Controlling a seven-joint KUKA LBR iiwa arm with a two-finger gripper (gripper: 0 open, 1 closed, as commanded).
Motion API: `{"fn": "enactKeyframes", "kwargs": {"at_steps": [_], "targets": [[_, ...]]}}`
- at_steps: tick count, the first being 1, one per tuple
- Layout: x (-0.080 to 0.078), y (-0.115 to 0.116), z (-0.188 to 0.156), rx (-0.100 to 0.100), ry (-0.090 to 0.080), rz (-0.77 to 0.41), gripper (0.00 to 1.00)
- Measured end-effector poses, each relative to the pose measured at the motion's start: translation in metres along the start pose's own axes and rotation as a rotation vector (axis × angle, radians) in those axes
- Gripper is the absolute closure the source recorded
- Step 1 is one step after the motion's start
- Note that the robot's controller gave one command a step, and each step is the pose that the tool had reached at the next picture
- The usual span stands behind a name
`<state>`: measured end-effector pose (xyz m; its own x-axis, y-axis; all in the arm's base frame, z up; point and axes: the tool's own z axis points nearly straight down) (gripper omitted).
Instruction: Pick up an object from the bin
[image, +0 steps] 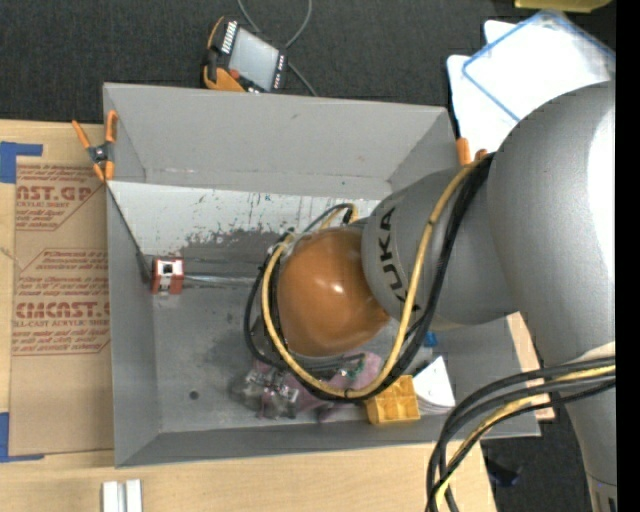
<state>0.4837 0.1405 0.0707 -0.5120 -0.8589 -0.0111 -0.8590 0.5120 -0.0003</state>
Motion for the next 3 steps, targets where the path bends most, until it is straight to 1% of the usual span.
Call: {"fn": "enactKeyframes", "kwargs": {"at_steps": [2,3], "targets": [[-0.001,0.001,-0.024,-0.001,-0.001,0.001,1.0],[-0.001,0.003,-0.052,-0.005,0.001,0.001,1.0]]}}
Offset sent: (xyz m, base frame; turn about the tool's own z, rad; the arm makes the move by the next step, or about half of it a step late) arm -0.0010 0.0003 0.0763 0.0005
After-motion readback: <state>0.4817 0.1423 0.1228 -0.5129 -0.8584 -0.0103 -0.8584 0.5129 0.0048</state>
